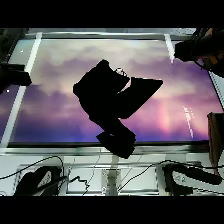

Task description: Fold the clothes and pants, and hang the long-sleeved shirts on hangers.

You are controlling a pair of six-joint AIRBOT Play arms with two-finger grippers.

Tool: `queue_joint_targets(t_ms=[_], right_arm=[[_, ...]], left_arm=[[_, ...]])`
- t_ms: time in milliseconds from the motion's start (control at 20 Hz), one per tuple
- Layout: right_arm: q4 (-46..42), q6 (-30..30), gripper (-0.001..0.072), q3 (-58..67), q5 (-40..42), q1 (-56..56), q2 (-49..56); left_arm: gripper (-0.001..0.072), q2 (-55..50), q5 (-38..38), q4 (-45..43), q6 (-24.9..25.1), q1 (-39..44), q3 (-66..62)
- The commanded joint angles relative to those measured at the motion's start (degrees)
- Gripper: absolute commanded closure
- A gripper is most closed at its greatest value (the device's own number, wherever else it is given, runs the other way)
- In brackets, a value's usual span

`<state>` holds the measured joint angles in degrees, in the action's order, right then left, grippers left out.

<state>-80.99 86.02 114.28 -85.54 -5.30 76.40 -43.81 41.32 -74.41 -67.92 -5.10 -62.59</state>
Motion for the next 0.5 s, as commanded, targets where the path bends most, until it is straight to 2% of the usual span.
queue_joint_targets(t_ms=[0, 200, 250, 300, 350, 400, 450], right_arm=[[0.0, 0.0, 0.0704, 0.0, 5.5, -0.1, 0.0], [-1.6, -0.2, 0.0704, 0.0, 5.6, 0.0, 0.0], [-1.8, -0.2, 0.0704, 0.0, 5.6, 0.0, 0.0], [-1.9, -0.2, 0.0704, 0.0, 5.6, 0.0, 0.0], [-1.9, -0.2, 0.0704, 0.0, 5.6, 0.0, 0.0], [-2.0, -0.2, 0.0704, 0.0, 5.7, 0.0, 0.0], [-2.0, -0.2, 0.0704, 0.0, 5.7, 0.0, 0.0]], left_arm=[[0.0682, -2.8, -3.6, 3.0, 0.0, 0.0, 0.0], [0.0676, -13.3, -4.7, 5.7, -0.4, 2.9, -0.2], [0.0651, -16.2, -5.7, 6.4, -0.4, 4.3, -0.3], [0.0425, -19.4, -8.5, 7.4, -0.4, 6.4, -0.3], [0.0163, -22.3, -11.6, 7.6, -0.4, 8.8, -0.8], [0.0090, -25.6, -14.3, 7.6, -0.3, 11.6, -2.0], [0.0090, -28.9, -15.6, 7.4, -0.2, 14.1, -3.9]])
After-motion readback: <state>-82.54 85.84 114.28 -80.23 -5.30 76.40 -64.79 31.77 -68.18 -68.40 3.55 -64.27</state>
